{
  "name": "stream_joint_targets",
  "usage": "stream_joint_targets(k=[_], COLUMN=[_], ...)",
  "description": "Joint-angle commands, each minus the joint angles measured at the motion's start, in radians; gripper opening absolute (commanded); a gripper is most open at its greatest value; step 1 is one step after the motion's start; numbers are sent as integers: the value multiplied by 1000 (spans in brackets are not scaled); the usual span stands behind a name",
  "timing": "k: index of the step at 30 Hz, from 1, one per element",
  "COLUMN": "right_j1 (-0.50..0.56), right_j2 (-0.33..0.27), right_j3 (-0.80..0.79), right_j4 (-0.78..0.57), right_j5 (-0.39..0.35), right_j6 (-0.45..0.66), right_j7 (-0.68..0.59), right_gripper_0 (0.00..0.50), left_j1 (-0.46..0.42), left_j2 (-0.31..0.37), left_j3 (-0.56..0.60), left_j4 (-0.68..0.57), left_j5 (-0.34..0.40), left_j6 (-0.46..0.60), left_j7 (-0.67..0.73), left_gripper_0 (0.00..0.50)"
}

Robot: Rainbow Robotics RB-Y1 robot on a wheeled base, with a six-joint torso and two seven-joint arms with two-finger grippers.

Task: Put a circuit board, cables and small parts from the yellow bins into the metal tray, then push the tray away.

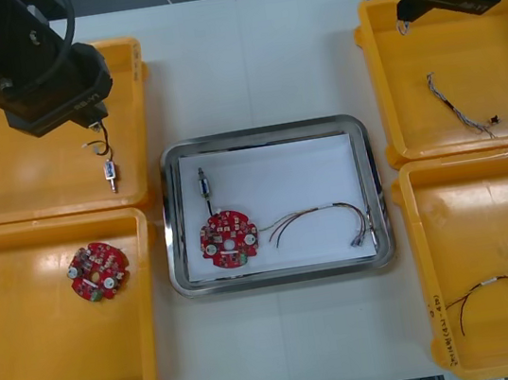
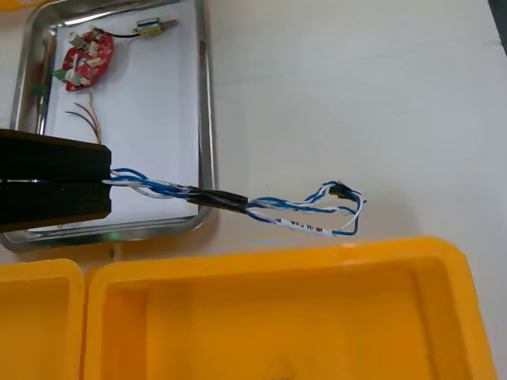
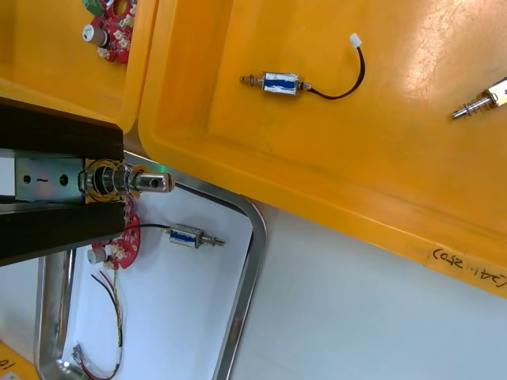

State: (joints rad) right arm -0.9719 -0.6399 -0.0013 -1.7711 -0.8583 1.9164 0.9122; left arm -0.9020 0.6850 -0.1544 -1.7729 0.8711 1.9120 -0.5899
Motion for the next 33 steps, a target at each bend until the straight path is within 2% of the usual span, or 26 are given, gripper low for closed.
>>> stream_joint_targets(k=[1,8,10,16,22,33], right_j1=[18,68,81,113,119,133], right_j2=[-58,-58,-58,-58,-58,-57], right_j3=[73,78,83,127,218,320], right_j4=[-122,-243,-269,-343,-389,-379], right_j5=[-77,-180,-183,-171,-122,-79], right_j6=[3,3,3,3,3,3], right_j7=[73,122,169,301,415,620], right_gripper_0=[0,0,0,0,0,0], left_j1=[-29,-29,-29,-28,-21,-20], left_j2=[42,42,42,42,42,42], left_j3=[-7,-7,-8,-8,-7,-8], left_j4=[-34,-34,-34,-34,-34,-33], left_j5=[9,9,11,11,6,6], left_j6=[8,8,8,8,8,8], left_j7=[-62,-65,-65,-64,-65,-59], left_gripper_0=[0,0,2,0,0,1])
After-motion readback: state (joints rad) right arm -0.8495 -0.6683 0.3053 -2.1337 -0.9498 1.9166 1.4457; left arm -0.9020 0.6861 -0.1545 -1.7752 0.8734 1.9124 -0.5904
